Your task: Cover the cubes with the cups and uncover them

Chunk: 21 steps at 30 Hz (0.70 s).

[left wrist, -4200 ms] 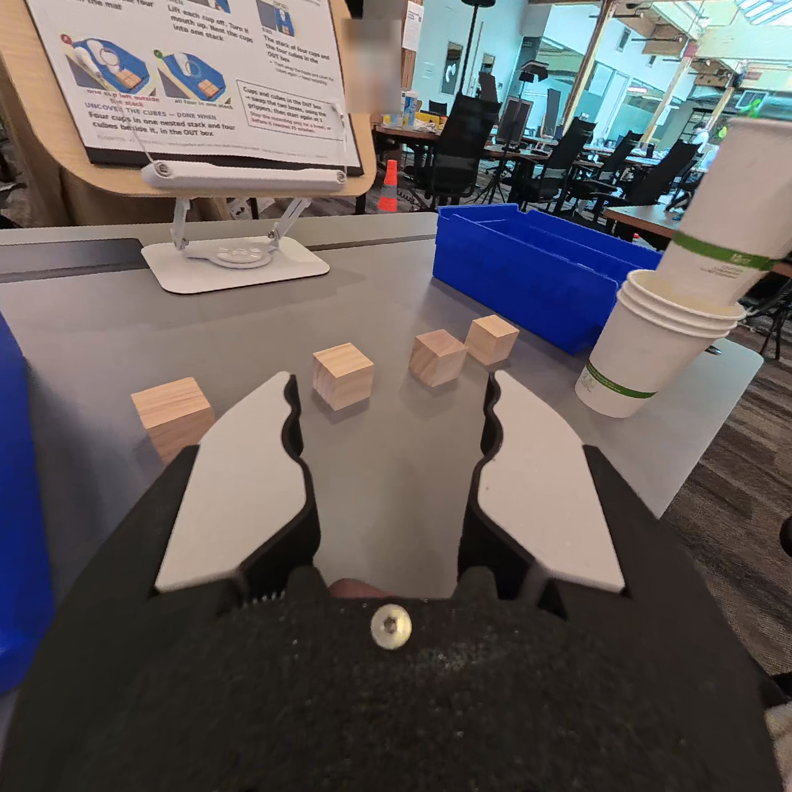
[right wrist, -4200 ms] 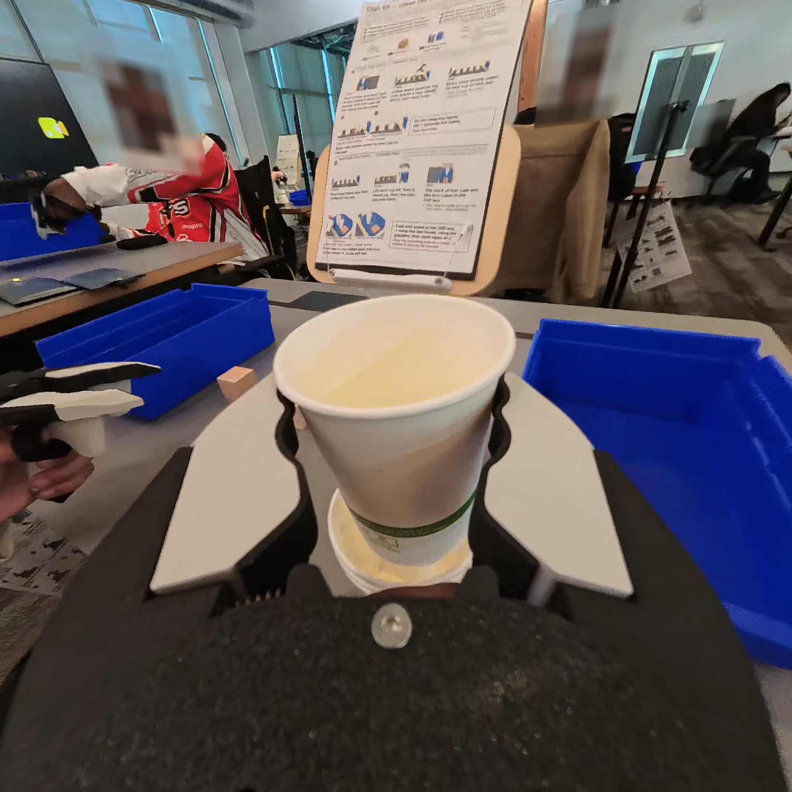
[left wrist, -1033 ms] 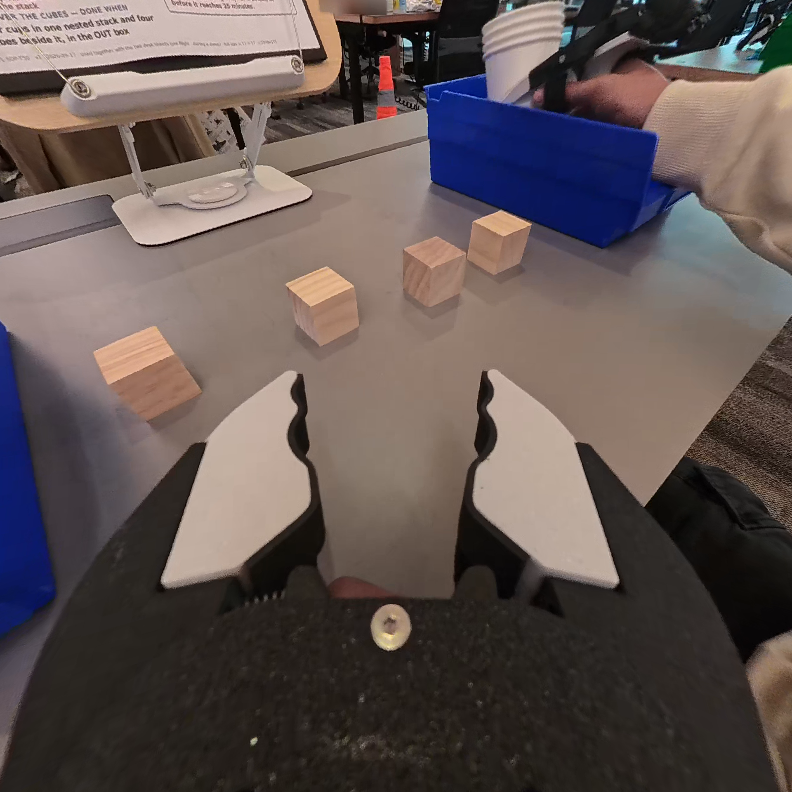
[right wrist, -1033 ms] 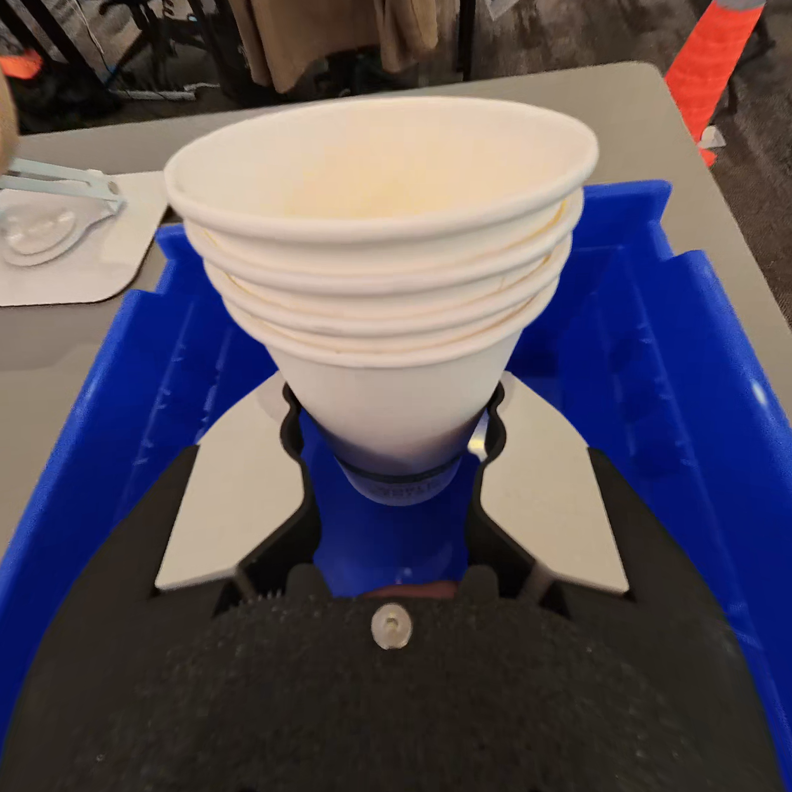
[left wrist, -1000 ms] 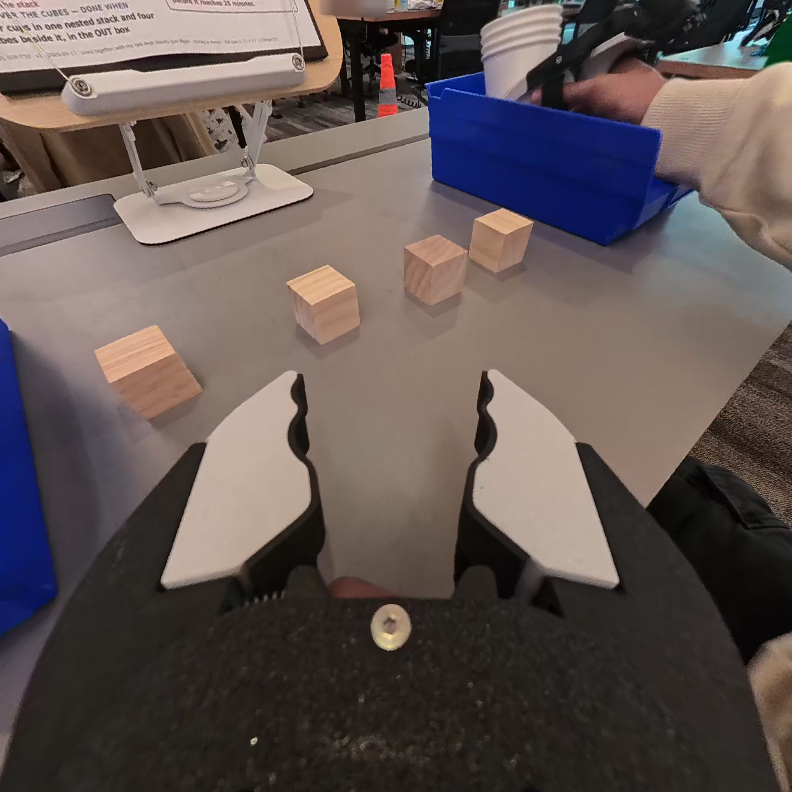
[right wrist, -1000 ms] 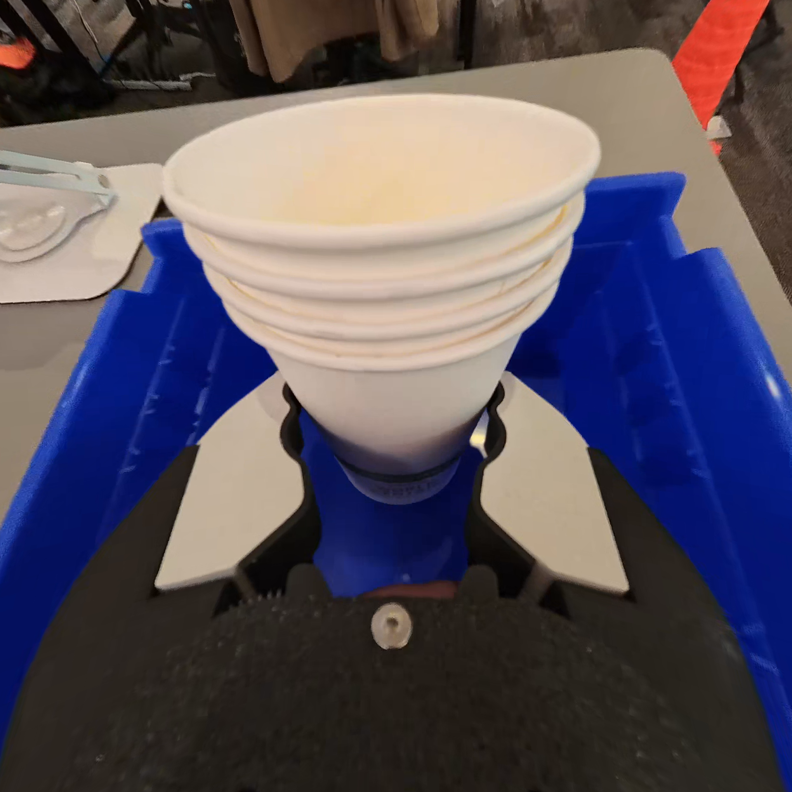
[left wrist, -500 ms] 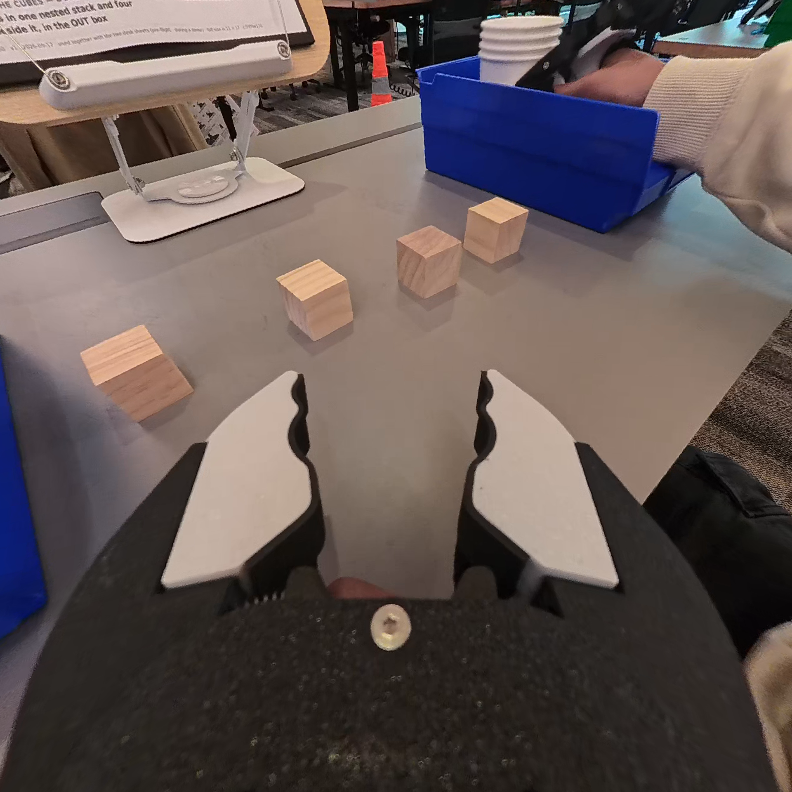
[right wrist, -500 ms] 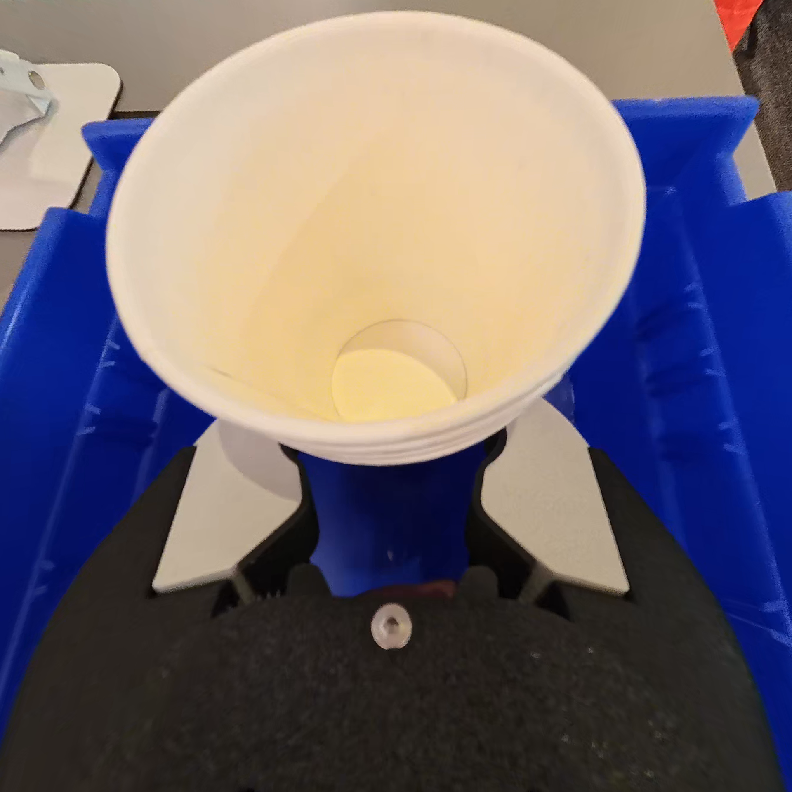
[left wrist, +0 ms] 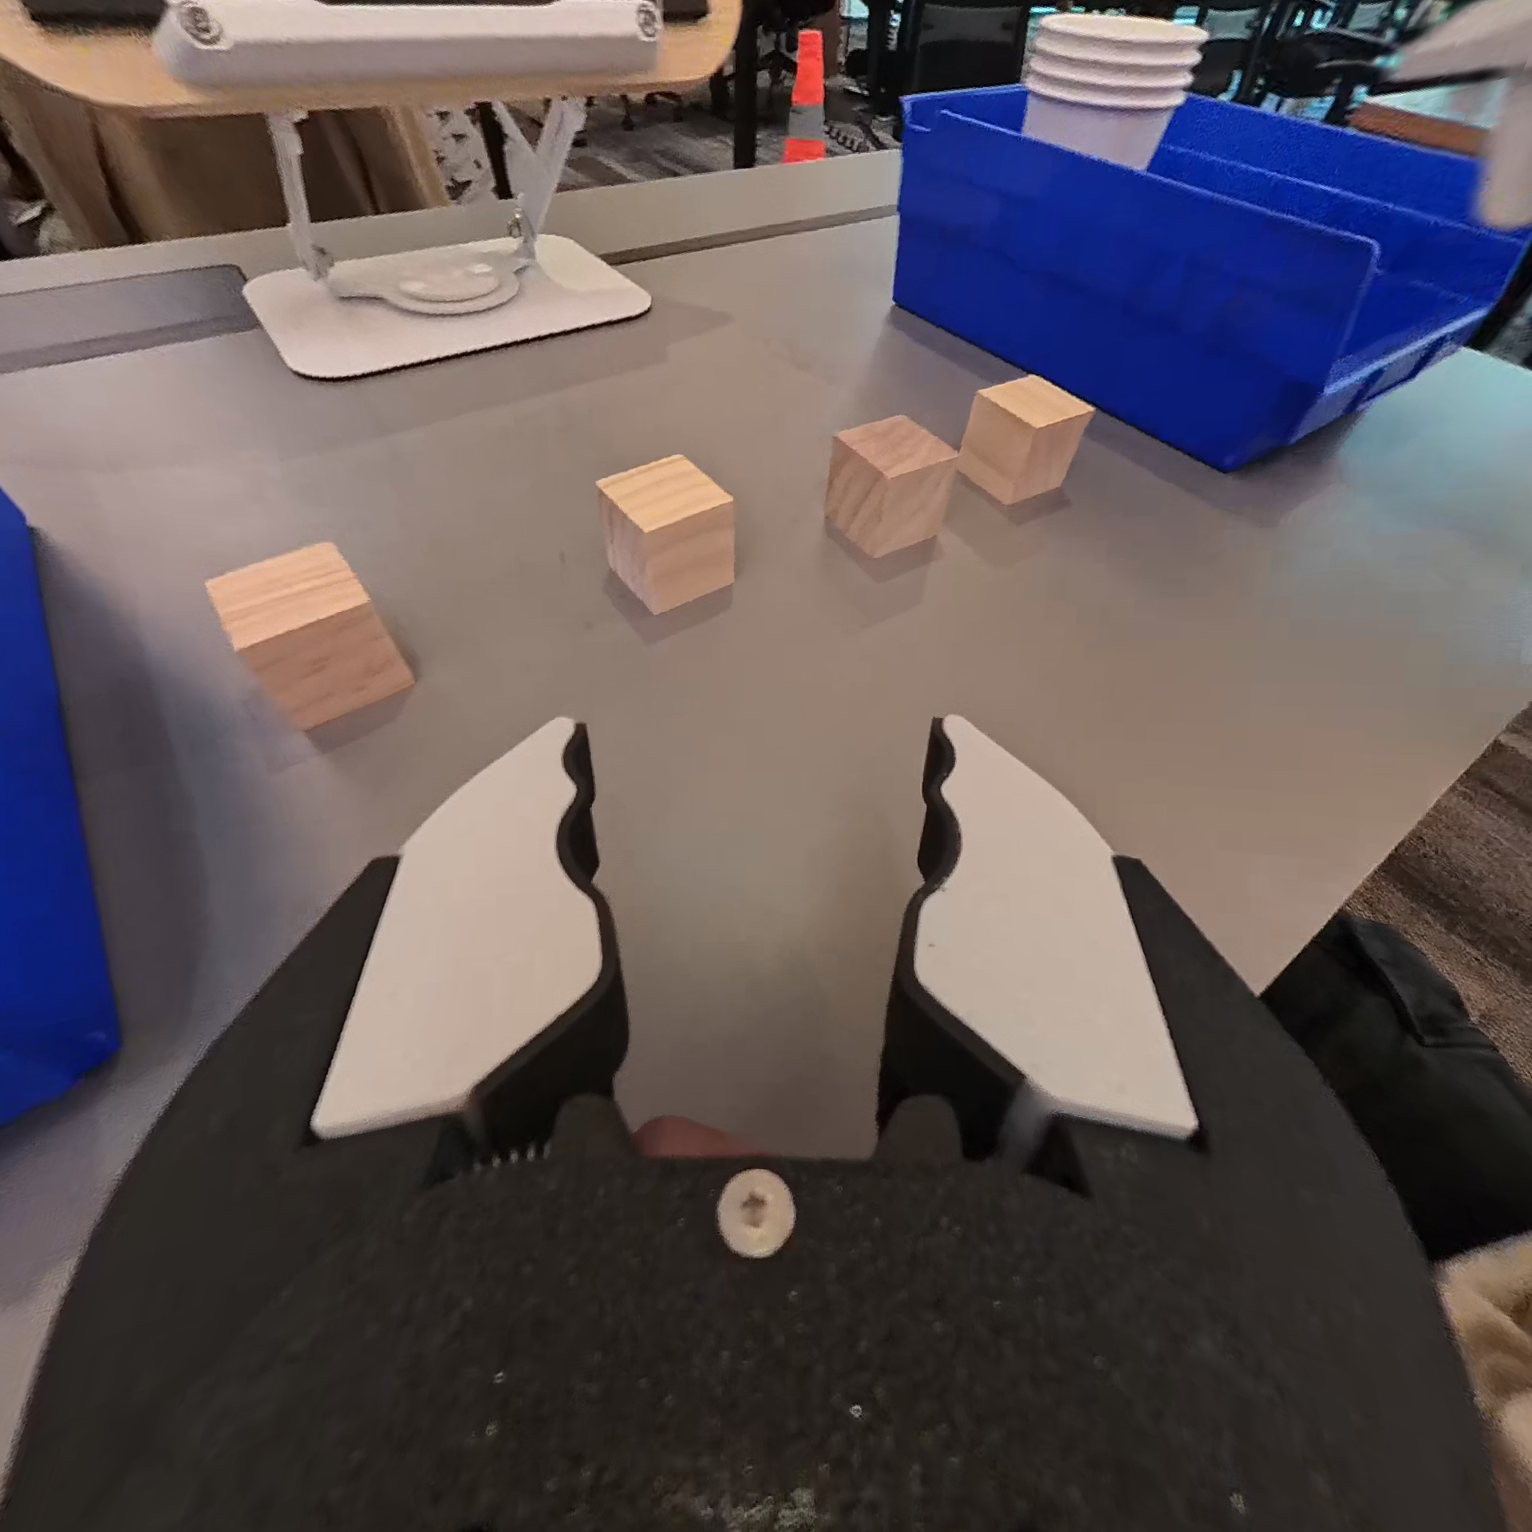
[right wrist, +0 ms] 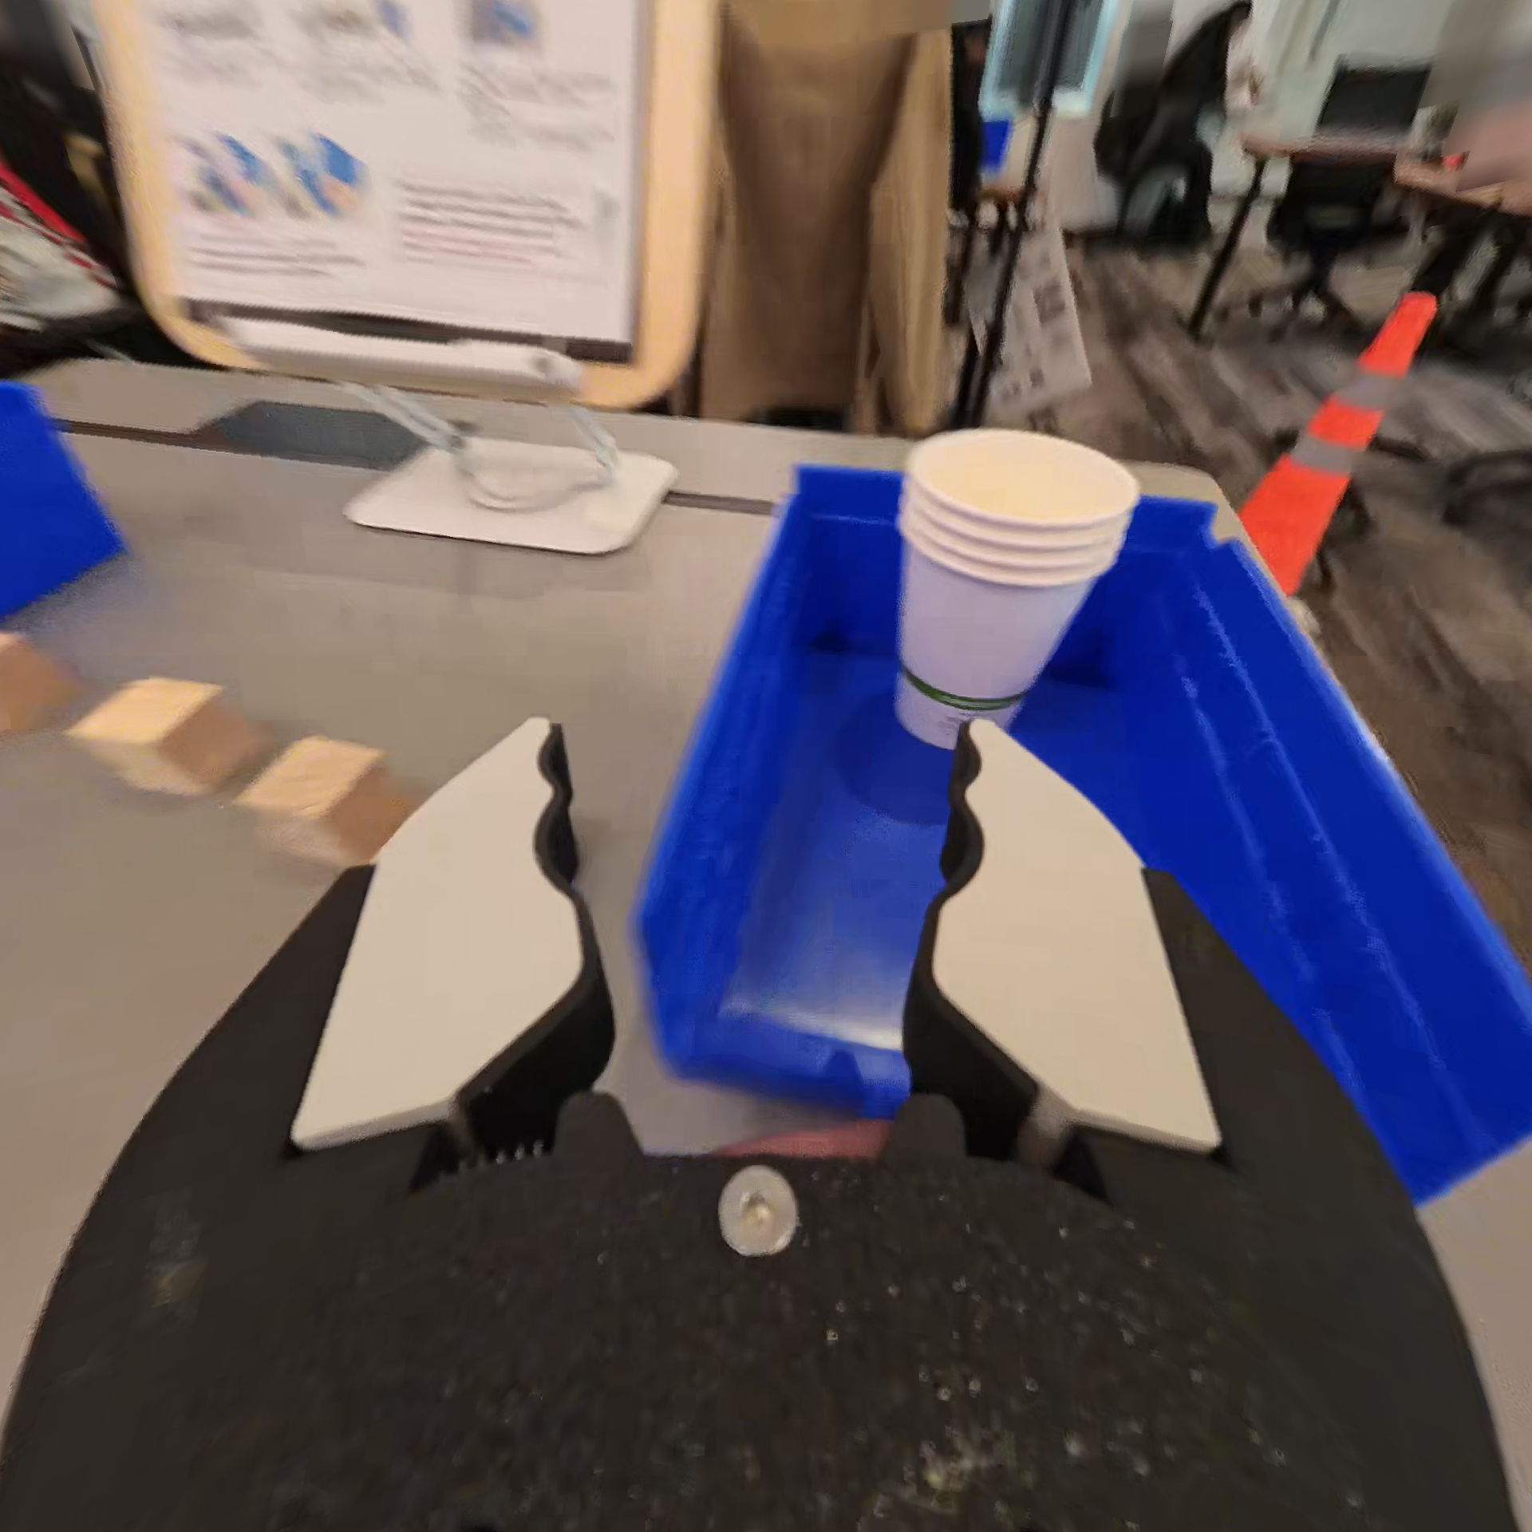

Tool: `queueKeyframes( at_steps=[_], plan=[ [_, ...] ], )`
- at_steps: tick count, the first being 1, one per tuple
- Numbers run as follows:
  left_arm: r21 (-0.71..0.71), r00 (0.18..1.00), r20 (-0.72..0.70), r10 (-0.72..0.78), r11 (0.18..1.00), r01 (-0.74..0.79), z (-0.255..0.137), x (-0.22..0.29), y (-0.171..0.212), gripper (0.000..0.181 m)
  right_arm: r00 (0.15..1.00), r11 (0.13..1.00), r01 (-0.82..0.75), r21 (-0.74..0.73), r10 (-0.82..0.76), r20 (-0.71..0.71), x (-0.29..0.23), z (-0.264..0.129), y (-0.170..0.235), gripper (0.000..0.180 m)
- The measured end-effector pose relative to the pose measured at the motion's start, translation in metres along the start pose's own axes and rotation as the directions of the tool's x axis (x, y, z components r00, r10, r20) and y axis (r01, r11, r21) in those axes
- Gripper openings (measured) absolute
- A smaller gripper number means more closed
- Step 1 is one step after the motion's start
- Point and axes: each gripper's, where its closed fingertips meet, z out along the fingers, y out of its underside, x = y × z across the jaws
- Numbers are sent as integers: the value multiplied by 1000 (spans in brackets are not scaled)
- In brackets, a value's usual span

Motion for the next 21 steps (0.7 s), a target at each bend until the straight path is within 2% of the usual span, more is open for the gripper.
queueKeyframes(
  at_steps=[4, 9, 13, 17, 21],
  plan=[
    [-1, 997, 81, -18, 1000, 18, -4, -12, -1, 76, 990, 998, -25, 65, 16, 140, -81, -48, 34, 78],
    [9, 992, 113, -48, 999, 47, -8, -14, 1, 76, 972, 998, -55, 13, 51, 229, -134, -59, 81, 77],
    [-14, 994, 106, -31, 999, 32, -10, -10, 11, 76, 973, 998, 55, 4, -54, 223, -140, -57, 87, 77],
    [-31, 992, 118, -38, 999, 42, -9, -12, 14, 76, 968, 999, 31, -28, -23, 251, -143, -54, 97, 76],
    [-97, 965, 246, -92, 988, 119, 1, -36, 15, 73, 966, 998, 44, -40, -32, 256, -150, -52, 102, 75]
  ],
)
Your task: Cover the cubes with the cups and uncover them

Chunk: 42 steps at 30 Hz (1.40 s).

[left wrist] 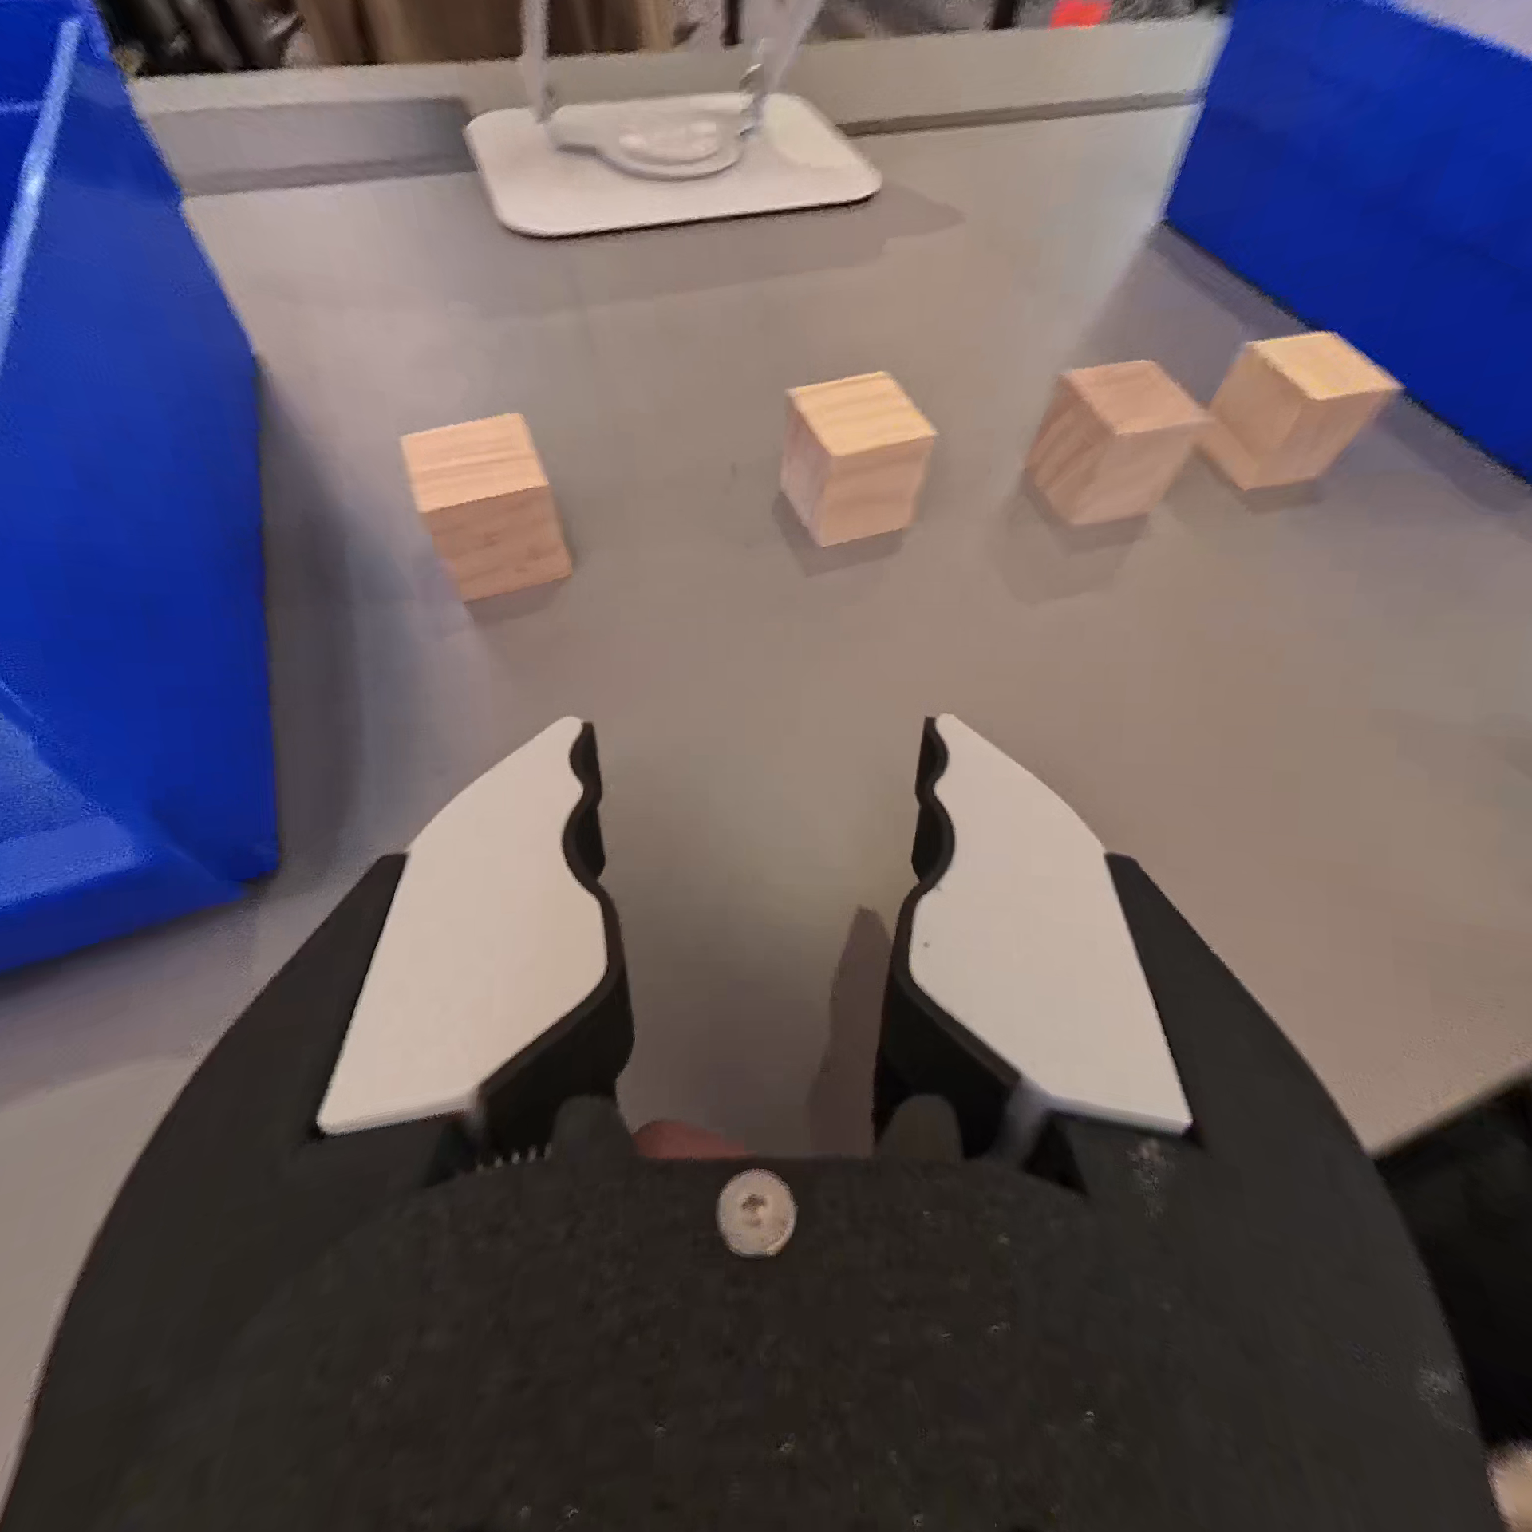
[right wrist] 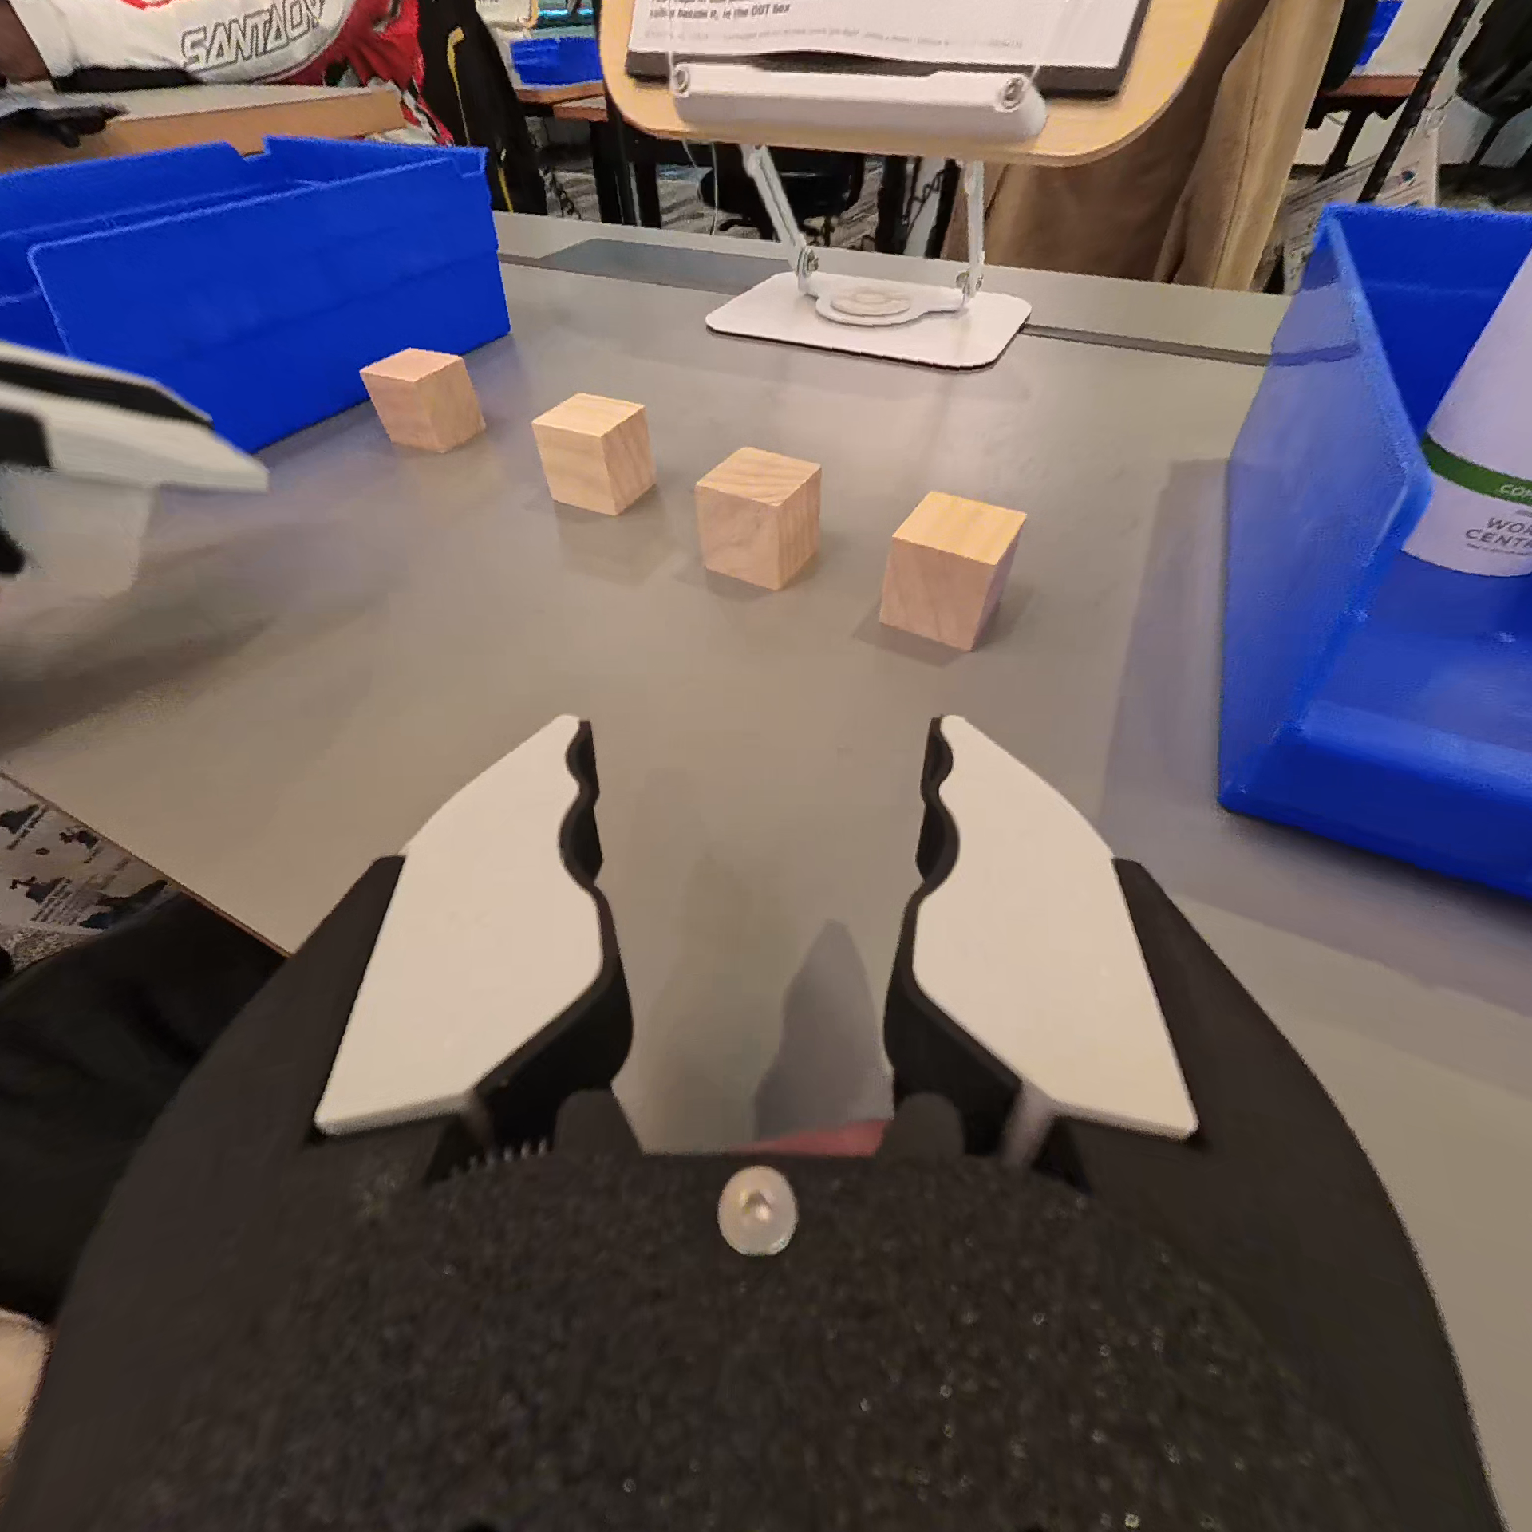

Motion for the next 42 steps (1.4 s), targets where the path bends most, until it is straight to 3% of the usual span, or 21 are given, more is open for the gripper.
queueKeyframes(
  at_steps=[5, 12, 14, 15, 16, 21, 24, 27, 29, 31, 38, 41, 42],
  plan=[
    [-65, 969, 245, -29, 997, 46, 48, -48, -29, 74, 999, 999, 48, -9, -48, 19, -7, 1, 5, 74],
    [-189, 933, 340, -121, 963, 193, 111, -81, -27, 80, 998, 1000, 7, -1, -7, 56, -4, -4, 4, 71],
    [-194, 926, 345, -151, 954, 228, 117, -84, -23, 72, 998, 1000, -14, 1, 14, 58, 0, -5, 4, 70],
    [-184, 922, 353, -158, 954, 235, 117, -86, -23, 55, 998, 1000, -27, 0, 27, 61, 2, -5, 4, 70],
    [-177, 929, 334, -162, 957, 230, 116, -84, -25, 46, 997, 999, -38, -1, 38, 66, 3, -5, 4, 70],
    [-182, 986, 155, -61, 979, 89, 91, -50, -30, 45, 996, 998, -60, -5, 60, 65, 9, -6, 5, 68],
    [-147, 992, -97, 77, 985, -91, 65, -4, -33, 45, 996, 998, -57, 5, 57, 71, 12, -9, 1, 67],
    [-96, 896, -394, 205, 960, -262, 44, 50, -25, 45, 995, 998, -60, 15, 59, 80, 14, -10, -3, 67],
    [-63, 767, -593, 245, 936, -347, 34, 88, -15, 45, 993, 998, -68, 11, 67, 93, 14, -9, -4, 67],
    [-49, 651, -702, 290, 892, -450, 31, 113, -2, 45, 992, 998, -68, 1, 67, 110, 12, -7, -4, 67],
    [17, 424, -806, 413, 732, -681, 41, 142, 29, 46, 985, 999, -22, -30, 27, 170, 0, -2, 3, 66],
    [29, 409, -813, 414, 731, -682, 39, 139, 29, 47, 976, 998, 12, -61, 2, 218, -11, -1, 10, 67],
    [26, 435, -794, 425, 738, -674, 40, 136, 27, 60, 974, 997, 27, -76, -9, 224, -13, -1, 12, 68]
  ],
)
